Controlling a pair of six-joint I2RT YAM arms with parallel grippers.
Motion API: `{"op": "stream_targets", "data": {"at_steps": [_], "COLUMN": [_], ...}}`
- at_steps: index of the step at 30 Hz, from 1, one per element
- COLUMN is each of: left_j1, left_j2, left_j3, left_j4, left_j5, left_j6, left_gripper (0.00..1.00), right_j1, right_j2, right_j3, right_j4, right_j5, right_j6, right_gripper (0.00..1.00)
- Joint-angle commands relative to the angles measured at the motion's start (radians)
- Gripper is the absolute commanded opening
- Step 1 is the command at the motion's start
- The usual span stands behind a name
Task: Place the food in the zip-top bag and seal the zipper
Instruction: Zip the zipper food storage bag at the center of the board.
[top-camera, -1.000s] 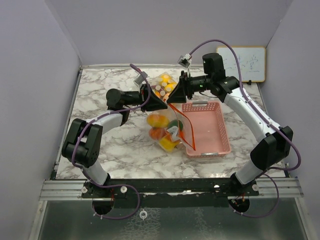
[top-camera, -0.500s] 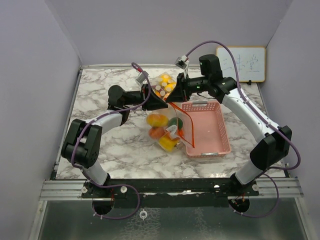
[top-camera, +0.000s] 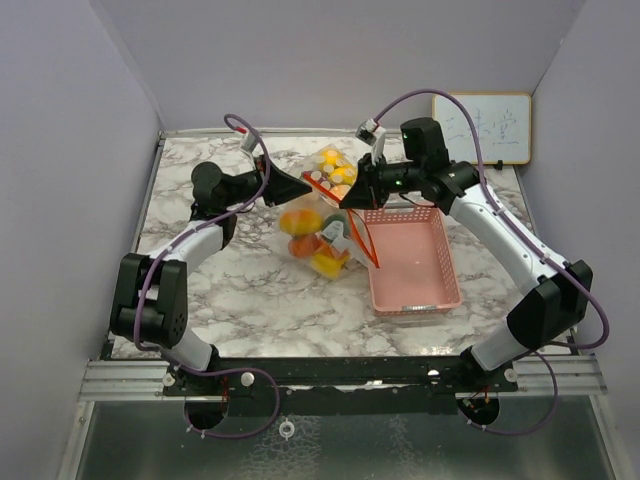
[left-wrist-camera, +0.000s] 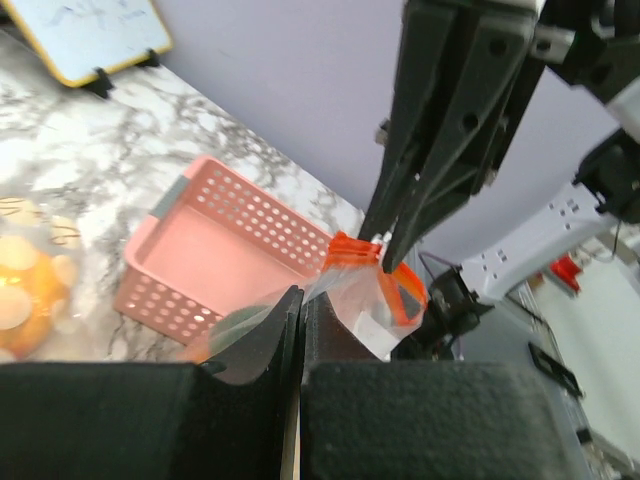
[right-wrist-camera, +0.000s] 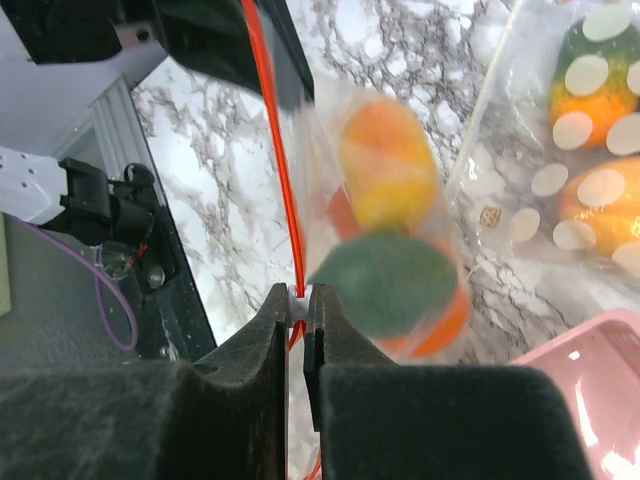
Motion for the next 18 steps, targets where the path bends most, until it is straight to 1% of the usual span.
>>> {"op": "stream_targets", "data": {"at_steps": [1,4,10,14,18], "left_j1": [0.078,0.105,0.165,0.197,0.204], "left_j2": [-0.043,-0.056,-0.097,-0.107,-0.113], "left_j3": [-0.044,-0.054,-0.051,-0.027,-0.012], "left_j4": [0.141,0.129,0.011,-0.081,-0.104], "left_j5": [-0.103,-0.092,-0.098,-0.097,-0.086], "left_j6": [-0.099,-0.1,-0.052,-0.005,-0.004], "left_gripper": [0.0,0.0,0.0,0.0,0.0], "right_j1": [-0.002,-0.001,-0.001,-0.001,-0.002], "right_j2": [-0.083,-0.12,-0.21,-0.232,-0.221], "right_j3": [-0.069,-0.116,-0.235,-0.263,-0.252], "right_j4": [-0.082,-0.112,-0.154,-0.182,-0.185], "right_j5": [0.07,0.086,0.174,0.267,0.316], "right_j6": [-0.029,-0.033,-0.024,-0.023,-0.016], "right_gripper": [0.02,0.02,0.02,0.02,0.02]}}
